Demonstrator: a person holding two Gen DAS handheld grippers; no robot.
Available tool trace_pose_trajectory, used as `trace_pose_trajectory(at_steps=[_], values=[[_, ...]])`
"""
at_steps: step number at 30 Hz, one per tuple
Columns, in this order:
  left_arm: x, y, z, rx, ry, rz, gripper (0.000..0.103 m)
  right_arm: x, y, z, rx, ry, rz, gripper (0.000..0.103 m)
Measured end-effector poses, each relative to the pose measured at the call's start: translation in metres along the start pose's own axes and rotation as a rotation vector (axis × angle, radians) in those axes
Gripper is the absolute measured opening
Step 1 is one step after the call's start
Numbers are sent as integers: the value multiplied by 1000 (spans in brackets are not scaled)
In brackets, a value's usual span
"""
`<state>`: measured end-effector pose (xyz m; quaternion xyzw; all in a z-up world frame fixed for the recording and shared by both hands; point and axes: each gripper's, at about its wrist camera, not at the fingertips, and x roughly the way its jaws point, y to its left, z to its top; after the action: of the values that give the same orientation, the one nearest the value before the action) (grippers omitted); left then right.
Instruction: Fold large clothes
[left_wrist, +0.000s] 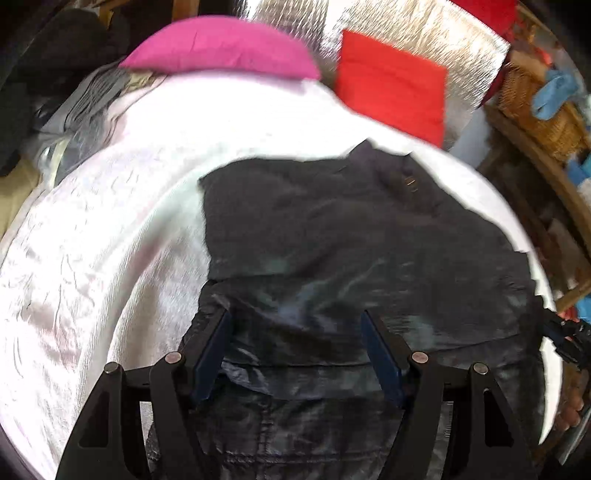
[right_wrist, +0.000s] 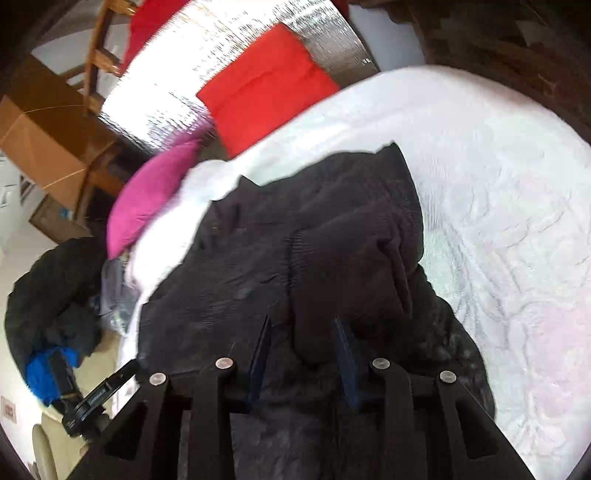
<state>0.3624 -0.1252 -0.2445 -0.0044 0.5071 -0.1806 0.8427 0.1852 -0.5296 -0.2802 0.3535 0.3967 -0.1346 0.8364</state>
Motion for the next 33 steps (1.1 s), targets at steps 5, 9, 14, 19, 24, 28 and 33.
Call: trace_pose_trajectory(at_steps=[5, 9, 14, 19, 24, 28, 33], values=[[15, -16, -9, 124, 41, 121, 72, 22, -3, 1, -4, 46, -43, 35], [6, -19, -7, 124, 15, 104, 72, 6, 0, 9, -11, 5, 0, 37], [-10, -18, -4, 84, -68, 58, 72, 19, -3, 24, 2, -38, -39, 38], [20, -29, -7, 164, 25, 142, 72, 39, -13, 27, 13, 9, -41, 38], [2, -29, -6, 144, -12, 75, 72, 17, -7, 19, 18, 31, 40, 52], [-9, -34, -13, 147, -26, -6, 72, 9, 10, -2, -36, 71, 117, 65], [15, -45, -23, 213, 44, 63, 73, 33, 35, -21, -165, 94, -17, 61]])
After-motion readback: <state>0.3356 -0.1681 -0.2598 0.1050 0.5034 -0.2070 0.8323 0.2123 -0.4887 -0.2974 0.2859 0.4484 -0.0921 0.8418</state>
